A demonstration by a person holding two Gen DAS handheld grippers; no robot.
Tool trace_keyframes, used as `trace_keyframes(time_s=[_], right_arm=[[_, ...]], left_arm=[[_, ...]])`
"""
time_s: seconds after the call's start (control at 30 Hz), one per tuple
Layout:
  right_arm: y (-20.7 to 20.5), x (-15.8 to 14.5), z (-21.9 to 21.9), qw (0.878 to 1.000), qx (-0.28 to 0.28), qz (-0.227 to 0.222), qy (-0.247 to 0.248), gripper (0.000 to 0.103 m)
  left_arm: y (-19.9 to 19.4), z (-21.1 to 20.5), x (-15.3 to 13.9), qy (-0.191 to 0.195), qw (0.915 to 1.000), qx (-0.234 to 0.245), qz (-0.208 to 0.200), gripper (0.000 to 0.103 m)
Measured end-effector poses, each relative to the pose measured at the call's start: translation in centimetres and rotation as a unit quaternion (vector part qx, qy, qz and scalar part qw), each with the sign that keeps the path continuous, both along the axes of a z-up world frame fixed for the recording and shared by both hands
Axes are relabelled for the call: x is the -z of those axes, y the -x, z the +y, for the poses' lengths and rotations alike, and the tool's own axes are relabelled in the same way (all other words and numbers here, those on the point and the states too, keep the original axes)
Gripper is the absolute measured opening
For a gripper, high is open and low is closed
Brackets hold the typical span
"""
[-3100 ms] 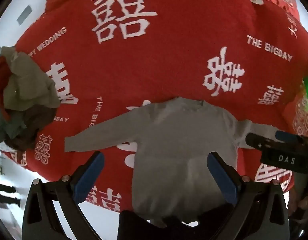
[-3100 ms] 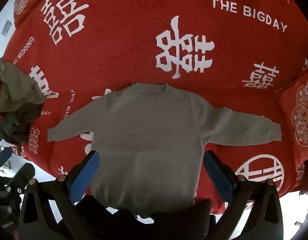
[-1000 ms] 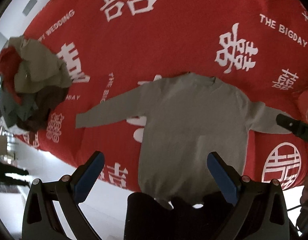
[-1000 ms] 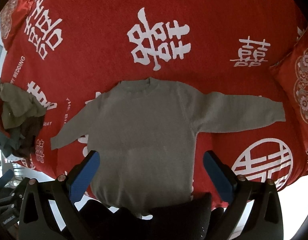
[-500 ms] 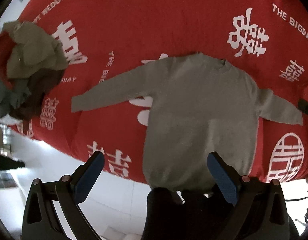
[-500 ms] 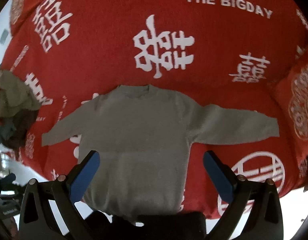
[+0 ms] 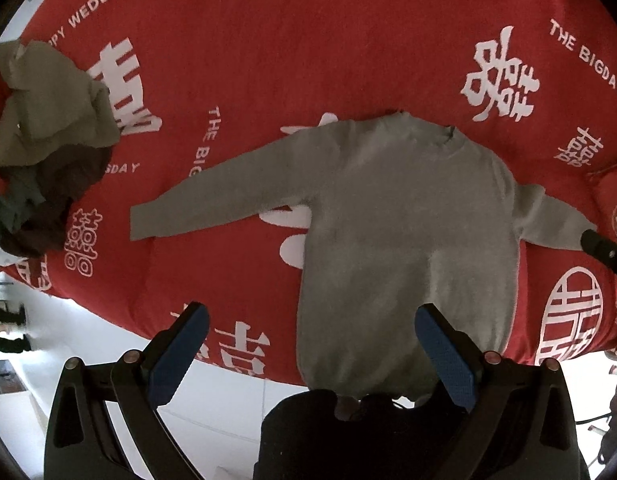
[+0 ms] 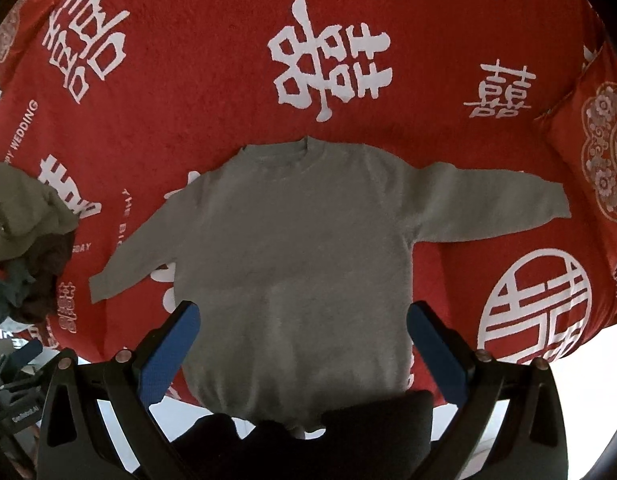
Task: Fold small clothes
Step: 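Grasp the side and sleeve of the grey sweater with the left tool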
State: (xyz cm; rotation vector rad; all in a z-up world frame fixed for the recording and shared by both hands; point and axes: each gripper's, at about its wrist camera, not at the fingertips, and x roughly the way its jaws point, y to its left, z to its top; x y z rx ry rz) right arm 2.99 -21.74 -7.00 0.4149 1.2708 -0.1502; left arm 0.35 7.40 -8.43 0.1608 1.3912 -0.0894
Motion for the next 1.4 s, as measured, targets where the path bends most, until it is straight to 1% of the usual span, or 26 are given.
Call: trace_keyframes(time_s=[0.1,0.17,0.23,0.3,0.43,0.5,0.6,0.67,0.73,0.8,0.87,0.93,1.03,1.07,1.2,1.27,1.33,1.37,1.4], right_arm=[[-0.6,0.5,0.2,1.0,-0.008,0.006,0.007,0.103],[-1.1,1.6,0.5,1.0,-0.015,0.018,0.01,0.103],[-1.6,3.1,0.9,0.999,-0.027,0.033,0.007,0.103],[-2.1,4.8,1.7,0.998,-0.047,0.043,0.012,0.103],[-3.0,8.4,3.1,0.995,-0.073,0.073,0.017,0.103],[-3.6,10.2,3.8,0.993,-0.079,0.083,0.011,0.103],[-4.5,12.2,4.9,0.993,-0.088,0.082,-0.002,0.103],[-5.4,13.6,5.9,0.991,-0.102,0.082,-0.001,0.103],[-6.1,15.1,7.1,0.989,-0.119,0.084,-0.006,0.103],[-6.8,16.2,8.3,0.987,-0.134,0.082,-0.015,0.103],[-7.4,17.0,9.6,0.985,-0.153,0.072,-0.022,0.103],[-7.9,17.5,10.8,0.984,-0.169,0.06,-0.019,0.103],[-8.4,18.3,12.5,0.983,-0.177,0.048,-0.017,0.103],[-8.6,18.5,12.8,0.983,-0.175,0.047,-0.02,0.103],[-8.8,19.5,14.3,0.984,-0.171,0.05,-0.029,0.103],[-8.9,19.7,14.8,0.983,-0.171,0.05,-0.031,0.103],[-8.9,19.9,15.3,0.983,-0.171,0.05,-0.035,0.103],[-9.0,20.0,15.5,0.983,-0.171,0.05,-0.035,0.103],[-9.0,20.0,15.7,0.983,-0.17,0.05,-0.037,0.103]], left_arm=[[-0.5,0.4,1.8,0.001,0.9999,-0.007,0.012,0.103],[-0.9,0.7,3.3,0.004,0.9996,-0.013,0.023,0.103],[-1.2,1.0,4.9,0.01,0.9994,-0.022,0.025,0.103],[-1.6,1.4,7.0,0.025,0.9985,-0.035,0.035,0.103],[-2.8,2.7,12.6,0.068,0.9916,-0.079,0.076,0.103],[-3.4,3.3,14.7,0.072,0.9891,-0.097,0.085,0.103],[-4.6,5.1,16.5,0.088,0.9853,-0.13,0.067,0.103],[-5.5,7.1,17.5,0.109,0.9799,-0.161,0.045,0.103],[-6.0,9.4,18.6,0.136,0.9716,-0.192,0.027,0.103],[-6.5,12.1,19.8,0.161,0.9597,-0.23,0.014,0.103],[-6.7,14.1,20.7,0.169,0.9518,-0.256,0.008,0.103],[-6.8,15.9,21.3,0.165,0.9487,-0.27,0.002,0.103],[-7.1,17.8,21.6,0.166,0.9468,-0.276,-0.007,0.103],[-7.3,18.3,21.8,0.166,0.9489,-0.268,-0.008,0.103],[-8.1,19.6,22.1,0.178,0.9479,-0.264,-0.015,0.103],[-8.9,20.3,22.3,0.192,0.946,-0.26,-0.026,0.103],[-9.6,21.2,22.3,0.2,0.9439,-0.259,-0.045,0.103],[-10.0,22.0,22.4,0.201,0.9417,-0.264,-0.058,0.103],[-10.3,22.9,22.8,0.204,0.9376,-0.274,-0.067,0.103]])
